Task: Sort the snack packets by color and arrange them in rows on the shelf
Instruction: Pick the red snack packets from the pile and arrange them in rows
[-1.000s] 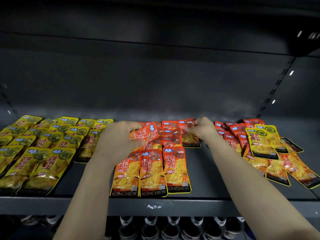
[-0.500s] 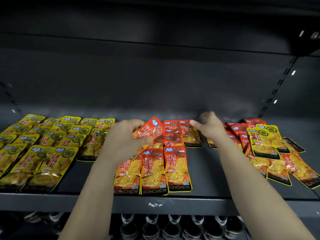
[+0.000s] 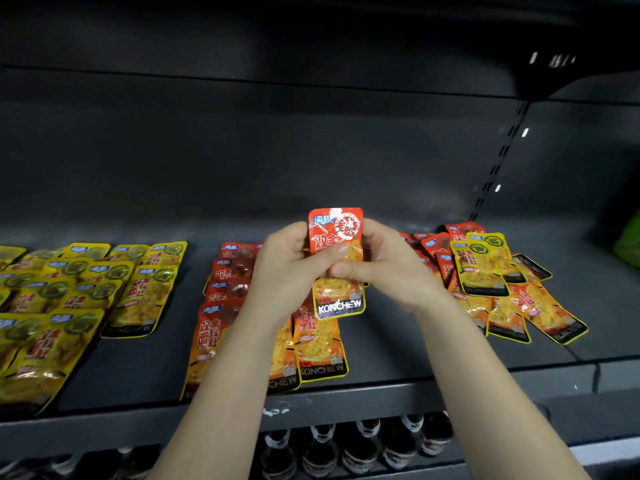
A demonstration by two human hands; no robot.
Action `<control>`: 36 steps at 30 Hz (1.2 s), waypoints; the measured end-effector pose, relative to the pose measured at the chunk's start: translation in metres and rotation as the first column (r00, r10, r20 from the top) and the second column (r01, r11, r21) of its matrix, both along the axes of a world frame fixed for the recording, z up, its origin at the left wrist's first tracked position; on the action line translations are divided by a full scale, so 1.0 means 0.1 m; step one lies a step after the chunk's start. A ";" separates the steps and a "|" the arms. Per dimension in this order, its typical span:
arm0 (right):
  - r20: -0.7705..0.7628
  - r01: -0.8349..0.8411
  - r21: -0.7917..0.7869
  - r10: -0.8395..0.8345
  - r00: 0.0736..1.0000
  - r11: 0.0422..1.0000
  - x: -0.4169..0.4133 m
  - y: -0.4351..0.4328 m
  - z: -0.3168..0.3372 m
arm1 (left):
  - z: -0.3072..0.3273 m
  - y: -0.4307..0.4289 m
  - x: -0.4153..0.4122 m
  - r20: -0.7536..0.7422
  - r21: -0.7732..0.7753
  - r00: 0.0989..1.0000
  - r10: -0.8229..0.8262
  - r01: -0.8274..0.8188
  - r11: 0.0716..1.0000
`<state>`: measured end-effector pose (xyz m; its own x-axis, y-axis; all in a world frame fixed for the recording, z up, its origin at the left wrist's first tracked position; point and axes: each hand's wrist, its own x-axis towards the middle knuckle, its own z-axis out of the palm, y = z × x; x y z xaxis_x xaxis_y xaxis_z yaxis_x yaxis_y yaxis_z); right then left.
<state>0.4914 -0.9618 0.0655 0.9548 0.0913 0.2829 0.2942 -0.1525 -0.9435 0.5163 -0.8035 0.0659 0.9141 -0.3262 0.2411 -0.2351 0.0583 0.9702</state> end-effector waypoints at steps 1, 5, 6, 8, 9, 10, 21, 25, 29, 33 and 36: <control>0.012 0.025 -0.003 -0.025 1.000 1.000 -0.01 -0.02 -0.01 | 0.00 -0.02 -0.01 -0.004 -0.005 1.000 -0.011 0.011 1.000; -0.004 0.057 -0.062 -0.058 0.998 0.996 -0.01 -0.10 -0.04 | -0.04 0.01 0.04 0.077 0.146 0.996 -0.034 0.022 0.989; -0.030 0.055 -0.052 -0.057 0.998 0.997 0.00 -0.11 -0.05 | -0.05 0.05 0.07 0.105 0.200 0.994 -0.035 0.013 0.980; -0.098 0.094 -0.012 -0.094 0.991 0.996 0.03 -0.15 -0.03 | -0.07 0.14 0.12 0.177 0.319 0.984 -0.007 -0.051 0.946; -0.127 0.127 0.007 -0.125 0.984 0.992 0.05 -0.18 -0.02 | -0.08 0.21 0.14 0.218 0.381 0.976 0.023 -0.107 0.918; -0.159 0.167 0.015 -0.162 0.974 0.986 0.09 -0.22 -0.02 | -0.10 0.27 0.16 0.256 0.439 0.965 0.055 -0.166 0.883; -0.328 0.324 -0.359 -0.443 0.835 0.875 0.47 -0.35 -0.28 | -0.22 0.78 0.28 0.369 0.633 0.916 0.158 -0.372 0.679; -0.281 0.353 -0.395 -0.477 0.833 0.848 0.50 -0.32 -0.41 | -0.25 0.81 0.29 0.363 0.623 0.917 0.164 -0.370 0.689; -0.193 0.350 -0.531 -0.512 0.837 0.772 0.50 -0.32 -0.45 | -0.26 0.81 0.31 0.365 0.624 0.917 0.161 -0.369 0.688; -0.128 0.360 -0.667 -0.577 0.807 0.652 0.47 -0.31 -0.43 | -0.25 0.78 0.31 0.387 0.626 0.910 0.149 -0.378 0.682; -0.095 0.402 -0.663 -0.603 0.792 0.632 0.45 -0.30 -0.43 | -0.24 0.74 0.29 0.399 0.616 0.905 0.151 -0.386 0.687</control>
